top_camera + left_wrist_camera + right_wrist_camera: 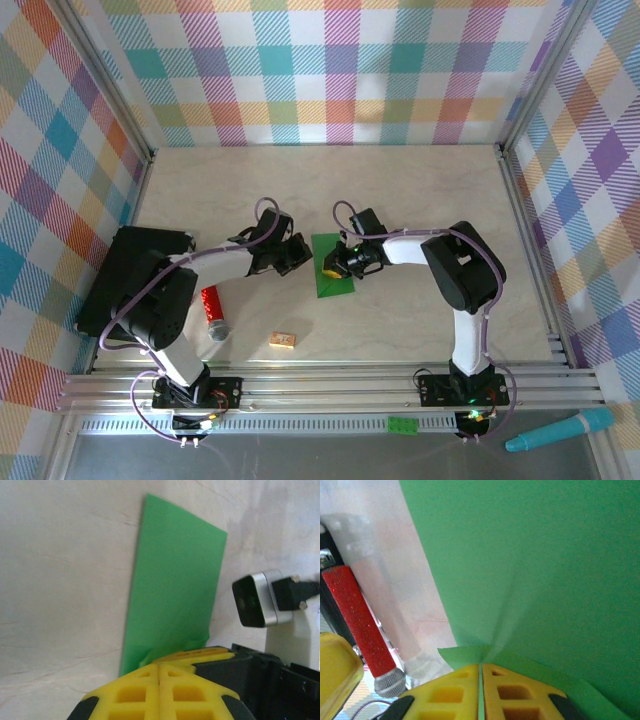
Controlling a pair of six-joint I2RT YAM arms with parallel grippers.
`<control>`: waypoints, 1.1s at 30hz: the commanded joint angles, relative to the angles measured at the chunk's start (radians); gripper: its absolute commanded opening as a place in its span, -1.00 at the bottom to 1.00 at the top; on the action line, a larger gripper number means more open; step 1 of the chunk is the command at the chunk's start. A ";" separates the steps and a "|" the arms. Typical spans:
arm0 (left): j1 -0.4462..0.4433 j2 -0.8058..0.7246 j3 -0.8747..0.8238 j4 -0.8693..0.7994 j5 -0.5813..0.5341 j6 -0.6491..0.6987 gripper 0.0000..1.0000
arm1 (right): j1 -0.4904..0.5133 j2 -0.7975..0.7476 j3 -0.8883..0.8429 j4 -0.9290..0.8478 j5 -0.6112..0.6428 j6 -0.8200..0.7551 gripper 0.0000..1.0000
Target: Fold a paper plane with a square sheet of paper (pick it up from the middle)
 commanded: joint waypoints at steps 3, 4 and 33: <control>-0.047 0.077 0.029 0.022 0.043 0.001 -1.00 | 0.004 0.086 -0.048 -0.178 0.122 -0.015 -0.93; -0.054 0.086 0.034 0.015 0.035 0.001 -1.00 | 0.004 0.086 -0.047 -0.183 0.124 -0.015 -0.96; -0.069 0.187 0.011 -0.195 -0.113 0.013 -1.00 | -0.005 -0.037 -0.003 -0.142 0.099 -0.136 -0.94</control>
